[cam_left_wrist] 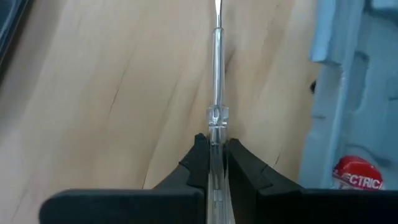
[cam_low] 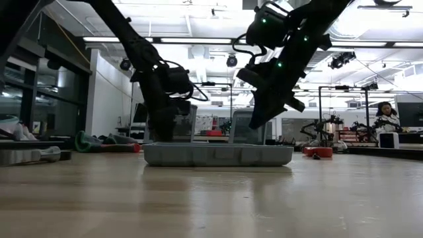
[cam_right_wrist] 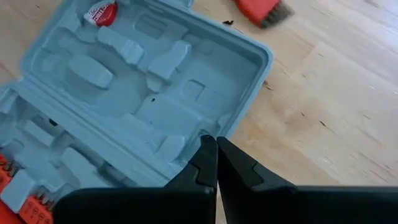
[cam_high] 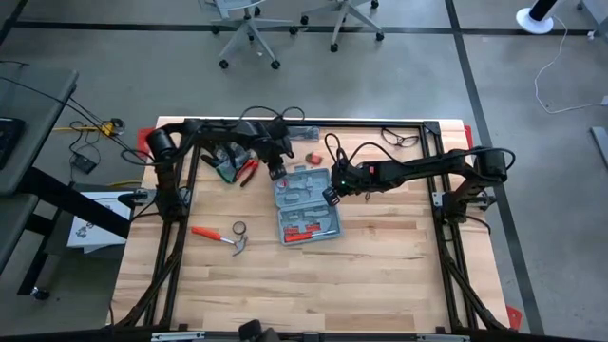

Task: Prefit tool cases
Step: Put the screwdriver into the gray prefit tool case

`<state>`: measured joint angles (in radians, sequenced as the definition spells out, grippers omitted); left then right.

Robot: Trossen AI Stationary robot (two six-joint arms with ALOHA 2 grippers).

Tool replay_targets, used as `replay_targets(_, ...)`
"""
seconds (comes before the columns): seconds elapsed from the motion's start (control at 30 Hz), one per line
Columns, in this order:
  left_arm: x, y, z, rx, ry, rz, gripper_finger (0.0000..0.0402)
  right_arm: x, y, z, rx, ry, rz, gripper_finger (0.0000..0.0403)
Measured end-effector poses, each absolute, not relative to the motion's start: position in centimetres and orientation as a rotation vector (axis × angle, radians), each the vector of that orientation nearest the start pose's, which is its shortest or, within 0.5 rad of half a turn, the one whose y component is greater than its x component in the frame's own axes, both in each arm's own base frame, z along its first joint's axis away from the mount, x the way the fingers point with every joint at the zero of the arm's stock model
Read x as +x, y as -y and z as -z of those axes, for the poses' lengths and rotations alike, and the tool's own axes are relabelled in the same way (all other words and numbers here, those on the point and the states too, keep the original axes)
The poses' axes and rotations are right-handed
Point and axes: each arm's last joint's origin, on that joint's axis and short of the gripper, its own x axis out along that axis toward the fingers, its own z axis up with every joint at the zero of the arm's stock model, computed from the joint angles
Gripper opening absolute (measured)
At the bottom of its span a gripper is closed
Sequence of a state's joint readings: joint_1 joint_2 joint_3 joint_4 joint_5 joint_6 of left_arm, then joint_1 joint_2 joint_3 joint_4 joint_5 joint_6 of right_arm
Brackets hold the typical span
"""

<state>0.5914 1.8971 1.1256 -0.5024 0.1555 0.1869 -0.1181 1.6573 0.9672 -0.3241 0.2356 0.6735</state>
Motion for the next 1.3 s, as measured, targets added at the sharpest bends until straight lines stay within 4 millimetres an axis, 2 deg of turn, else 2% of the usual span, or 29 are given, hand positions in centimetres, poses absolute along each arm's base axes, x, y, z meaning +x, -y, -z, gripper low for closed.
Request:
replay_targets(0.1,28.4,-19.3,-14.5,-0.317,-1.227,-0.29,0.002,31.8,4.4,-17.6,0.549,-0.865,0.65,0.0)
replay_targets(0.27,27.2,-19.2,-18.2,-0.302,-1.157,-0.321,0.002,31.7,4.4,-17.6,0.547,-0.862,0.648,0.0)
replay_targets(0.43,27.3,-16.6,-21.4,-0.306,-1.073,-0.245,0.002,31.8,4.5,-17.7,0.525,-0.859,0.641,0.0)
replay_targets(0.57,28.4,-13.6,-22.1,-0.317,-1.052,-0.143,0.002,31.8,5.1,-17.8,0.519,-0.835,0.662,0.0)
replay_targets(0.73,30.3,-9.9,-21.6,-0.306,-1.061,0.018,0.002,31.9,6.0,-18.0,0.52,-0.806,0.665,0.0)
replay_targets(0.9,31.9,-7.3,-19.8,-0.287,-1.107,0.11,0.002,32.0,6.4,-18.0,0.505,-0.807,0.645,0.0)
replay_targets(1.13,34.3,-5.3,-17.1,-0.322,-1.09,0.181,0.002,31.9,6.4,-18.0,0.488,-0.814,0.636,0.0)
replay_targets(1.3,34.7,-5.0,-15.3,-0.368,-1.154,0.151,0.002,31.9,6.4,-18.0,0.49,-0.815,0.635,0.0)
